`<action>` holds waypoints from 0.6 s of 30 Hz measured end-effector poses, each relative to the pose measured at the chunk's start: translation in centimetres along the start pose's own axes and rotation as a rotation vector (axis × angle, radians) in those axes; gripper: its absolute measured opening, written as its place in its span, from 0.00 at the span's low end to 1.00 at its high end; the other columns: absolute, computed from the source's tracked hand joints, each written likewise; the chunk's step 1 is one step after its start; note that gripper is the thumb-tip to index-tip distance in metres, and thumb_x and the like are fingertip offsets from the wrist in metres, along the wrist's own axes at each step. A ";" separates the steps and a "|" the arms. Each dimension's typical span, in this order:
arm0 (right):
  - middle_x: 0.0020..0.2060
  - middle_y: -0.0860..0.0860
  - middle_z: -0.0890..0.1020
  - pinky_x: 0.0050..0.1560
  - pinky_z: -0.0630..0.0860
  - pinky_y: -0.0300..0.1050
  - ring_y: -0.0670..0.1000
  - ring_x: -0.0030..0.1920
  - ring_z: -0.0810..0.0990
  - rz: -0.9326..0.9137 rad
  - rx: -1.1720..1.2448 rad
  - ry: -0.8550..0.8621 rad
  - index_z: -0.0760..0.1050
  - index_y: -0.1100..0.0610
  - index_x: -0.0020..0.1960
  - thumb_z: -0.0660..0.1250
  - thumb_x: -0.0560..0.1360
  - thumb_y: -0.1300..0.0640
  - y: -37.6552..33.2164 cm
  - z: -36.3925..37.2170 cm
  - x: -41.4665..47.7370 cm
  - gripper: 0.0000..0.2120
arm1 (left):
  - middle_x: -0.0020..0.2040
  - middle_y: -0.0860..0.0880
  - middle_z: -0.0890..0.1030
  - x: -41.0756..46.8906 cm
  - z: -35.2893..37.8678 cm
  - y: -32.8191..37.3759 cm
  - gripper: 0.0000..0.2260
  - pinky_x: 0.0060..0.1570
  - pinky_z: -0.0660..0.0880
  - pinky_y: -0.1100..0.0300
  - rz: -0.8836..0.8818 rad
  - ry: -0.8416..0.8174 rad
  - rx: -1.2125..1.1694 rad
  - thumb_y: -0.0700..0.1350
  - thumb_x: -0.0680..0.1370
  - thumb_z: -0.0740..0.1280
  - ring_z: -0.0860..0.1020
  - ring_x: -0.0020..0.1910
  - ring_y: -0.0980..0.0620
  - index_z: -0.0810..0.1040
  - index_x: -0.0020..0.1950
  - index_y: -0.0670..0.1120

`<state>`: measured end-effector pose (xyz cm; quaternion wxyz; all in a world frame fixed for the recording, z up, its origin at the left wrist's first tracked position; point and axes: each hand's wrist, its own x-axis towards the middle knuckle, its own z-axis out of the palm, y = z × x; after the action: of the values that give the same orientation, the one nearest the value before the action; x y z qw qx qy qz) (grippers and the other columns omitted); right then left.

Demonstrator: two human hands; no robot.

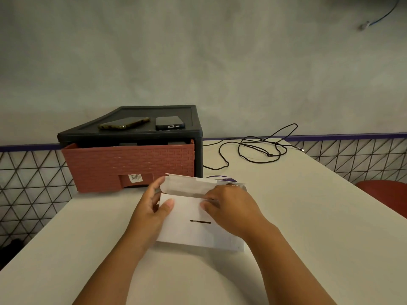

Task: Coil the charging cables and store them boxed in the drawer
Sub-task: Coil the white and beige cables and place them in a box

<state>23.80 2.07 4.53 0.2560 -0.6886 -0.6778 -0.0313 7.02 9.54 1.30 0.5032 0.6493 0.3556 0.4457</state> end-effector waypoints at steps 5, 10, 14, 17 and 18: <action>0.48 0.47 0.77 0.42 0.67 0.39 0.48 0.46 0.73 0.007 -0.005 0.049 0.81 0.57 0.47 0.60 0.77 0.51 1.2 0.5 0.3 0.13 | 0.55 0.53 0.80 0.3 0.3 -0.7 0.22 0.43 0.73 0.62 -0.021 0.078 -0.006 0.38 0.79 0.61 0.79 0.50 0.53 0.64 0.66 0.60; 0.44 0.51 0.81 0.48 0.70 0.42 0.53 0.45 0.76 0.022 0.112 0.257 0.83 0.58 0.44 0.63 0.74 0.59 2.3 1.5 0.2 0.10 | 0.50 0.56 0.80 0.4 -0.3 -0.9 0.15 0.41 0.71 0.65 -0.025 0.176 0.013 0.39 0.80 0.61 0.78 0.47 0.58 0.71 0.62 0.57; 0.54 0.46 0.77 0.54 0.71 0.38 0.46 0.50 0.74 0.413 0.526 0.282 0.74 0.51 0.64 0.67 0.75 0.57 3.1 1.8 0.4 0.18 | 0.46 0.57 0.80 0.5 -1.0 -1.2 0.13 0.38 0.71 0.68 -0.030 0.234 0.007 0.39 0.80 0.60 0.78 0.43 0.60 0.74 0.55 0.58; 0.60 0.48 0.78 0.58 0.72 0.43 0.48 0.54 0.77 0.478 0.735 0.106 0.67 0.49 0.70 0.63 0.77 0.56 3.4 3.0 0.6 0.22 | 0.49 0.52 0.81 0.8 -0.6 -1.8 0.10 0.41 0.72 0.62 -0.070 0.248 0.000 0.40 0.80 0.61 0.79 0.46 0.53 0.74 0.57 0.53; 0.59 0.49 0.78 0.58 0.73 0.44 0.49 0.54 0.77 0.472 0.760 0.083 0.67 0.48 0.69 0.62 0.77 0.56 3.3 3.3 0.6 0.21 | 0.51 0.50 0.80 0.9 -0.5 -2.0 0.09 0.44 0.72 0.59 -0.082 0.254 0.002 0.41 0.80 0.61 0.78 0.48 0.50 0.73 0.58 0.52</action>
<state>25.98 4.07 0.82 0.5180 -0.6794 -0.4547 0.2516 6.87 11.05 -0.40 0.4712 0.5730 0.4432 0.5033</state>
